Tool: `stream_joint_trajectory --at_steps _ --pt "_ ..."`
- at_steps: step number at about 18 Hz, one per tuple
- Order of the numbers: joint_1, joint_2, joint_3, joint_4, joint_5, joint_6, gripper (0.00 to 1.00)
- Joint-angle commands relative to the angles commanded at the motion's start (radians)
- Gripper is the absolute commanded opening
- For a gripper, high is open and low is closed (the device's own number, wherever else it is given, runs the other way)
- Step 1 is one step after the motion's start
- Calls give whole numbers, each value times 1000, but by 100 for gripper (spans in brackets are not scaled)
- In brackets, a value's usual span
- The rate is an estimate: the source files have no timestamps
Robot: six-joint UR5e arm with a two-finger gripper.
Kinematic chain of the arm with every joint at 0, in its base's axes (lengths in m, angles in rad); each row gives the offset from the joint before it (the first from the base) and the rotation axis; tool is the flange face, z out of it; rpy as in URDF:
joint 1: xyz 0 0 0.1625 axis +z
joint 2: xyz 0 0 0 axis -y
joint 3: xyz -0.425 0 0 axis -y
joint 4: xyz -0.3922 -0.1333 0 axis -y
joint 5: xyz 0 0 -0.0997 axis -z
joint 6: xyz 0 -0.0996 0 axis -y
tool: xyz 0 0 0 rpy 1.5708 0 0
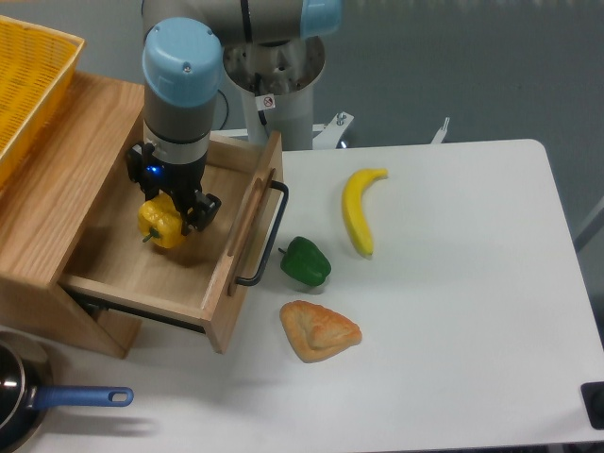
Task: Place the yellow pepper in the top drawer
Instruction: 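Lower the yellow pepper down into the drawer, then open the gripper to release the pepper in the drawer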
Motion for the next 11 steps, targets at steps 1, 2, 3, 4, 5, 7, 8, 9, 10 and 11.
stream_joint_trajectory --at_steps 1,2,3,4,5,7,8,9,10,11 --pt "0 1 0 0 0 0 47" --pt "-2 0 0 0 0 0 52" --pt "0 0 0 0 0 0 55" --pt "0 0 0 0 0 0 57" --pt "0 0 0 0 2 0 57" --pt "-2 0 0 0 8 0 61" --pt "-2 0 0 0 11 2 61" --pt "-2 0 0 0 12 2 61" --pt "-2 0 -3 0 14 2 63" --pt "-2 0 0 0 15 2 69"
